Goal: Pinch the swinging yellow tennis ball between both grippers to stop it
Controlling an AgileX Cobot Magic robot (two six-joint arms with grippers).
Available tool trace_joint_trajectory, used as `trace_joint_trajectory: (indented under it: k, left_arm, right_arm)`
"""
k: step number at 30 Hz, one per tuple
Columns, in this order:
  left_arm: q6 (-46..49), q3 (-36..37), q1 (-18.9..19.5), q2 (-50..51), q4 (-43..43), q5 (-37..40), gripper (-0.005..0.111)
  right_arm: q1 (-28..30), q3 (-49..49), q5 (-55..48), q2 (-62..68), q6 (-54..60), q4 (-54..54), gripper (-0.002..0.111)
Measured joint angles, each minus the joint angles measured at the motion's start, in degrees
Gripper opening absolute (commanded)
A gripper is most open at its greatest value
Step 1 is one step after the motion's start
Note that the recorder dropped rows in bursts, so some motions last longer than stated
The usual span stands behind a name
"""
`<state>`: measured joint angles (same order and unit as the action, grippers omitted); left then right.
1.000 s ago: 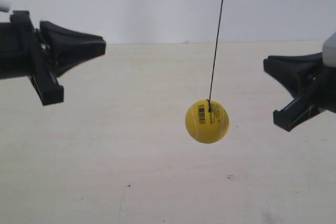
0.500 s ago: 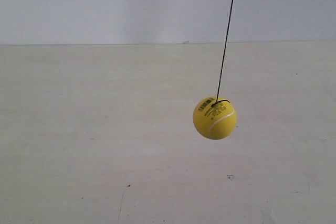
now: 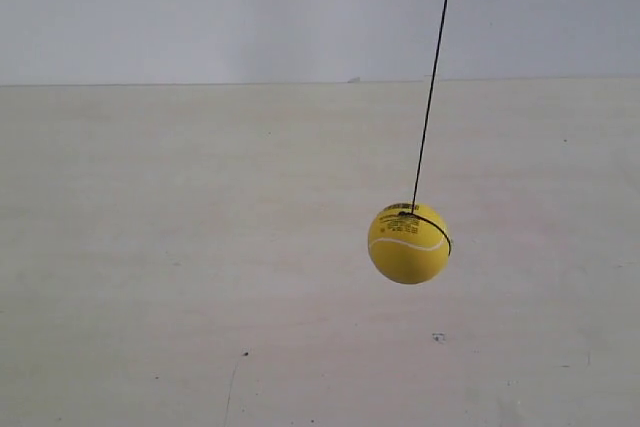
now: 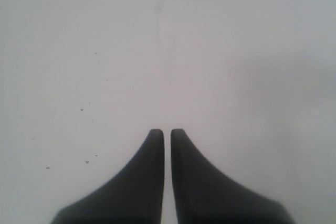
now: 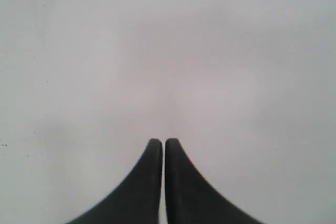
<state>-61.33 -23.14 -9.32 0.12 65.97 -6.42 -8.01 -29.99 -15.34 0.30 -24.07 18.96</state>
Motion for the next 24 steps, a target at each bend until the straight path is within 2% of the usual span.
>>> trace_joint_trajectory:
  k: [19,24]
  left_arm:
    - [0.0,0.5,0.0,0.0,0.0,0.0,0.005]
    - [0.0,0.5,0.0,0.0,0.0,0.0,0.005]
  right_arm:
    - [0.0,0.0,-0.6,0.0,-0.1,-1.3,0.000]
    - [0.0,0.7,0.3,0.0,2.9,-0.5,0.000]
